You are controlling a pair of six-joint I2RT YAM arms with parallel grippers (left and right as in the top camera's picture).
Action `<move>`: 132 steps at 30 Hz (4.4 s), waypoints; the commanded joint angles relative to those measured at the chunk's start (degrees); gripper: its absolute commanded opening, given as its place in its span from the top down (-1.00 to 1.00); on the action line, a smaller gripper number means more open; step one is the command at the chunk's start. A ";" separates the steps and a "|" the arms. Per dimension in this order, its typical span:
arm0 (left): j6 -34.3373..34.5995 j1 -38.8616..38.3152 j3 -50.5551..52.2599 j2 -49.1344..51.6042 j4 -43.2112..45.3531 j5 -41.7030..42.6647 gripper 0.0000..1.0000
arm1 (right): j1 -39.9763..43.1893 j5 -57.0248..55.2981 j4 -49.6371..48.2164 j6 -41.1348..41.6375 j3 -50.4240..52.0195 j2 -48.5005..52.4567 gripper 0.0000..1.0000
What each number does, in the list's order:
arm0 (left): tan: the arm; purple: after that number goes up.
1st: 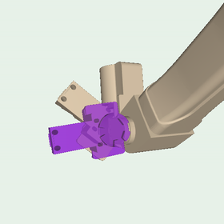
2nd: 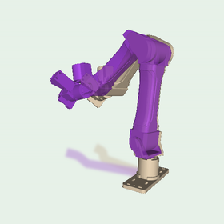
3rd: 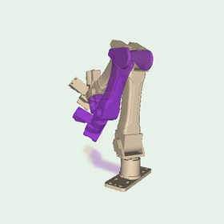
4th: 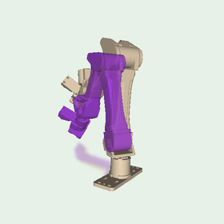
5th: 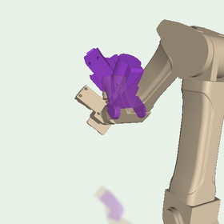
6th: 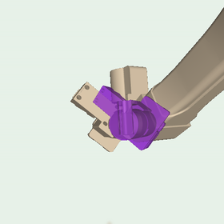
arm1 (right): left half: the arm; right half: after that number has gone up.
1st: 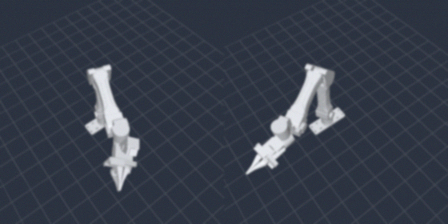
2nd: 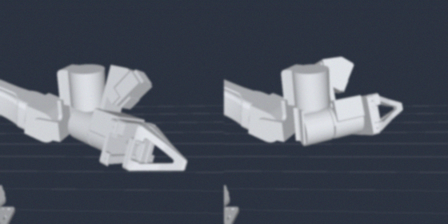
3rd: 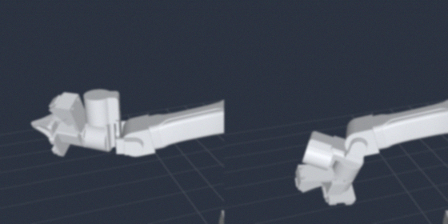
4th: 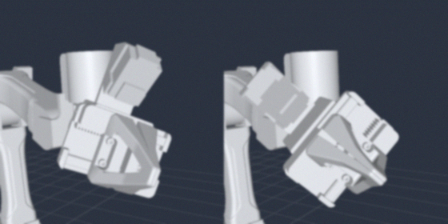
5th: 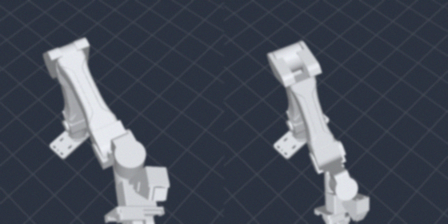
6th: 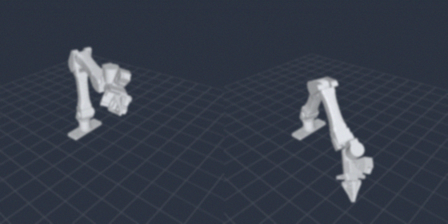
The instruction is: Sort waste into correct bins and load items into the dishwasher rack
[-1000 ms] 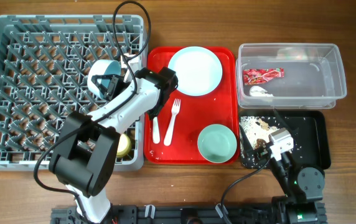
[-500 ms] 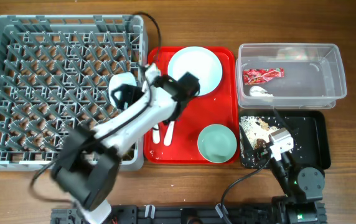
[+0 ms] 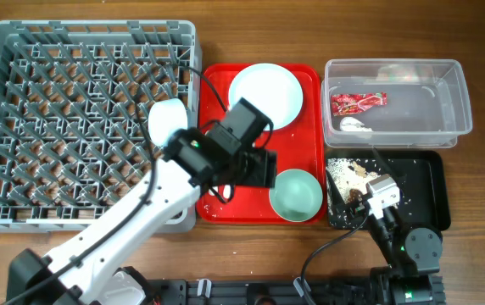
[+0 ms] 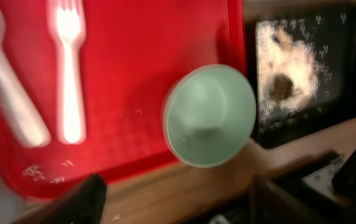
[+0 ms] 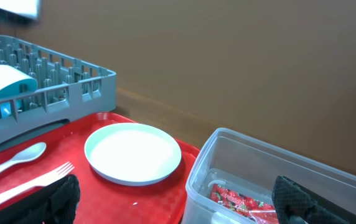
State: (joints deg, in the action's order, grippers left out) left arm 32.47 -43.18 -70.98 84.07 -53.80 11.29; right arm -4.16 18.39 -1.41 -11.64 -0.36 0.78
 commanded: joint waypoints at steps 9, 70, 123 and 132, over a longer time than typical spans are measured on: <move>4.90 -7.98 11.41 15.76 16.41 -2.45 0.14 | 0.33 0.94 -0.28 -0.37 0.07 -0.35 -0.99; 7.54 23.91 -3.08 22.64 -21.31 -78.73 0.50 | 0.33 0.94 -0.28 -0.37 0.07 -0.35 -0.99; -15.56 71.52 -12.85 20.44 -0.50 -6.10 0.92 | 0.33 0.94 -0.28 -0.37 0.07 -0.35 -1.00; -12.26 59.21 -20.90 2.91 -10.38 -31.65 0.92 | 0.33 0.94 -0.28 -0.39 0.07 -0.35 -1.00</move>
State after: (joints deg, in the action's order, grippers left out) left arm 19.20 22.41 -89.25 95.18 -63.24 -6.50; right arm -4.16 18.39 -1.41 -11.66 -0.36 0.78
